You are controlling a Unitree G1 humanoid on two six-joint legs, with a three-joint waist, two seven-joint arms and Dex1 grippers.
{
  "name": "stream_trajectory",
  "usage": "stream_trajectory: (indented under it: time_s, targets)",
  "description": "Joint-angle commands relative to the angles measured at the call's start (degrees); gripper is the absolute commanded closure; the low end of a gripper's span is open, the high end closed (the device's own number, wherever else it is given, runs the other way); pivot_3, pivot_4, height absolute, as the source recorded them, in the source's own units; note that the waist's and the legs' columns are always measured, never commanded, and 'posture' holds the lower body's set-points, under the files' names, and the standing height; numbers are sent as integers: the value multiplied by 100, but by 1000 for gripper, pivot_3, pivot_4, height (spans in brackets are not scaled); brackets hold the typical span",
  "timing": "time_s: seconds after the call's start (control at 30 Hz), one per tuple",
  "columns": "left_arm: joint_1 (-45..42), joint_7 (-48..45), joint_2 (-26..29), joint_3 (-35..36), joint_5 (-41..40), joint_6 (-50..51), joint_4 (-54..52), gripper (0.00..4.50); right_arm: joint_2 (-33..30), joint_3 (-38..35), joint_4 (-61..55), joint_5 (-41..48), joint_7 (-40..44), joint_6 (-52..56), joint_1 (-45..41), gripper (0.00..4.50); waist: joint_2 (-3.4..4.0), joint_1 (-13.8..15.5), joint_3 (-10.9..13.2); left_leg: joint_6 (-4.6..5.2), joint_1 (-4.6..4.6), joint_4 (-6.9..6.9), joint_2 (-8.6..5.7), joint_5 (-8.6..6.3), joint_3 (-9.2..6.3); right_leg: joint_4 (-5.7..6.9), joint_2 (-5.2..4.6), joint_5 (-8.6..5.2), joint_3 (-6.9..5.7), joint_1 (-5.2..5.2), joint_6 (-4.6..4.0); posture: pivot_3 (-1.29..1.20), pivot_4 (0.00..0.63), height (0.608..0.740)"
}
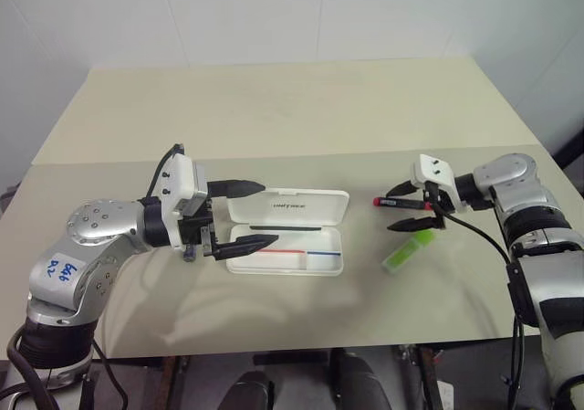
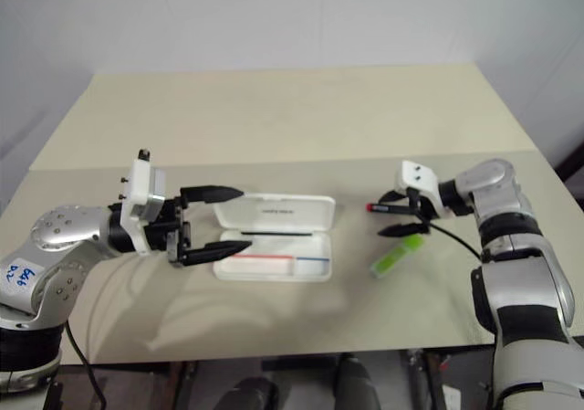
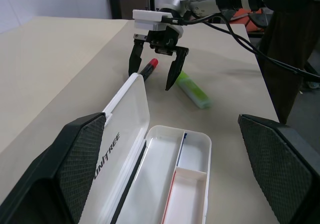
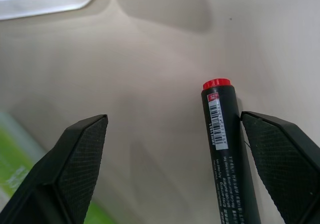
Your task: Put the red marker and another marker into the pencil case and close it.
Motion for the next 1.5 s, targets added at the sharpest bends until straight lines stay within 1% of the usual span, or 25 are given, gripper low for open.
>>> stream_trajectory:
  time_s: [0.03, 0.17, 0.2, 0.23, 0.33, 0.43, 0.53, 0.67, 0.8, 1.03, 1.17, 1.23, 1.3, 1.33, 1.43, 1.5]
  targets:
    - [41, 66, 92, 198, -135, -18, -258, 10, -4, -56, 127, -138, -128, 36, -160, 0, 0, -1, 0, 0, 0, 0, 0, 0, 0, 0, 0, 0, 0, 0, 0, 0, 150, 740]
    - [39, 110, 100, 209, -136, -28, -264, 10, -50, -31, 249, -343, -240, 157, -226, 0, 0, -10, 0, 0, -1, -1, 0, 0, 0, -1, 0, 0, 0, 0, 0, 0, 150, 740]
    - [41, 113, 101, 208, -135, -31, -266, 0, -75, -23, 275, -399, -262, 195, -240, 400, 0, -16, 0, 0, -1, -1, 0, 0, 0, -1, 0, 0, 0, 0, 0, 0, 150, 740]
    - [43, 116, 101, 208, -135, -30, -269, 0, -96, -19, 295, -444, -260, 241, -250, 616, 0, -25, 0, 0, -1, -1, 0, 0, 0, -1, 0, 0, 0, 0, 0, 0, 150, 740]
    - [52, 114, 102, 221, -133, -37, -265, 0, -144, -21, 326, -562, -288, 262, -259, 1651, 0, -40, 0, 0, 0, 0, 0, 0, 0, 0, 0, 0, 0, 0, 0, 0, 150, 740]
    - [61, 117, 96, 230, -130, -42, -266, 0, -174, -46, 332, -626, -299, 271, -258, 2853, 0, -55, 0, 0, 0, 0, 0, 0, 0, 0, 0, 0, 0, 0, 0, 0, 150, 740]
    - [62, 114, 78, 217, -118, -62, -248, 0, -166, -80, 326, -632, -300, 272, -262, 3914, 0, -85, 0, 0, 0, 0, -1, 0, 0, 0, 0, 0, 0, 1, 0, 0, 150, 740]
    - [49, 95, 45, 172, -87, -113, -202, 0, -133, -101, 293, -644, -376, 175, -265, 3929, 0, -94, 0, 0, 0, 2, -1, 0, 0, 2, 0, 0, 1, 1, 0, 0, 150, 740]
    - [3, 80, 41, 145, -65, -135, -151, 0, -103, -163, 248, -577, -246, 197, -321, 3929, 0, -95, 0, 0, 0, 4, -1, 0, 0, 4, 0, 0, 1, 1, 0, 0, 150, 740]
    - [59, -40, 138, 197, -33, -172, -61, 0, -57, -383, -27, -235, 414, 268, -501, 3929, 0, -103, 0, 0, 0, 3, 0, 0, 1, 3, 0, 0, 2, 0, 0, 0, 150, 740]
    - [107, -124, 212, 253, -26, -210, 17, 0, -52, -506, -483, 161, 720, 361, -518, 3929, 1, -108, 0, -2, 0, 2, 0, -1, 1, 3, 1, 0, 2, -1, 0, 0, 150, 740]
    - [152, -167, 275, 290, -21, -229, 45, 0, -151, -293, -1151, 681, 739, 715, -287, 3929, 2, -104, 1, -2, 0, 2, 1, -1, 1, 4, 1, 0, 2, -2, 0, 0, 150, 740]
    - [204, -202, 340, 337, -27, -240, 67, 0, -352, 2, -2108, 1321, 740, 1284, 91, 3929, 2, -98, 1, -3, -1, 1, 2, -1, -1, 5, 1, 0, 3, -3, 0, 0, 150, 740]
    - [255, -243, 399, 373, -14, -256, 86, 0, -528, 119, -2853, 1724, 740, 1720, 389, 3929, 2, -84, 1, -3, -2, 0, 3, -2, -8, 5, 1, 0, 1, -5, -1, 0, 150, 740]
    - [357, -325, 523, 429, 23, -308, 130, 0, -938, 229, -4390, 2480, 740, 2786, 991, 3929, 3, -21, 2, -4, -11, -2, 3, -3, -19, 3, 0, -2, -6, -11, -4, 0, 150, 740]
    - [405, -368, 593, 467, 27, -339, 167, 0, -1184, 161, -5264, 2873, 739, 3461, 1366, 3929, 4, 38, 2, -1, -14, -3, 2, -5, -23, 3, -2, -2, -2, -19, -3, 0, 150, 740]
